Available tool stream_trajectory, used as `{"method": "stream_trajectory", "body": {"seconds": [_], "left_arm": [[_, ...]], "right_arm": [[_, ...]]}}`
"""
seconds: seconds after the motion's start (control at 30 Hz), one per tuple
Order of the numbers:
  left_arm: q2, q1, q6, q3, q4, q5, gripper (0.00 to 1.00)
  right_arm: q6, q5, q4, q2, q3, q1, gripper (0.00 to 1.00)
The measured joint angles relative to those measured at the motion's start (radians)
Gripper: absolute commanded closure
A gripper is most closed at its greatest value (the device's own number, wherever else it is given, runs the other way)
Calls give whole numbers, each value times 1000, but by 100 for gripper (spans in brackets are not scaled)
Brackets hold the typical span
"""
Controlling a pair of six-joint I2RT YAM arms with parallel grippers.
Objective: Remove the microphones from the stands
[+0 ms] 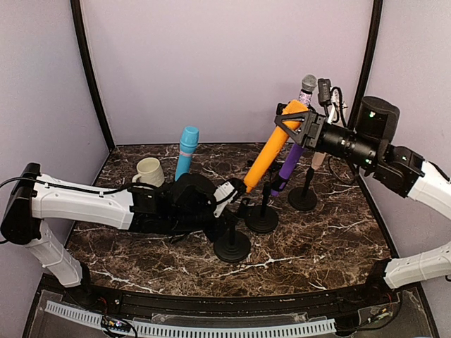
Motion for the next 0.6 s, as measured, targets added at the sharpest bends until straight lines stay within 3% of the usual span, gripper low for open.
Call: {"method": "stream_trajectory", "body": {"seconds": [0.37, 0.6], "left_arm": [[-1, 0, -25, 17, -40, -24, 100], [-35, 9, -34, 17, -103, 10, 100]], "right_arm": [[-18, -42, -212, -110, 1, 0, 86], [49, 79, -428, -151, -37, 0, 90]]}}
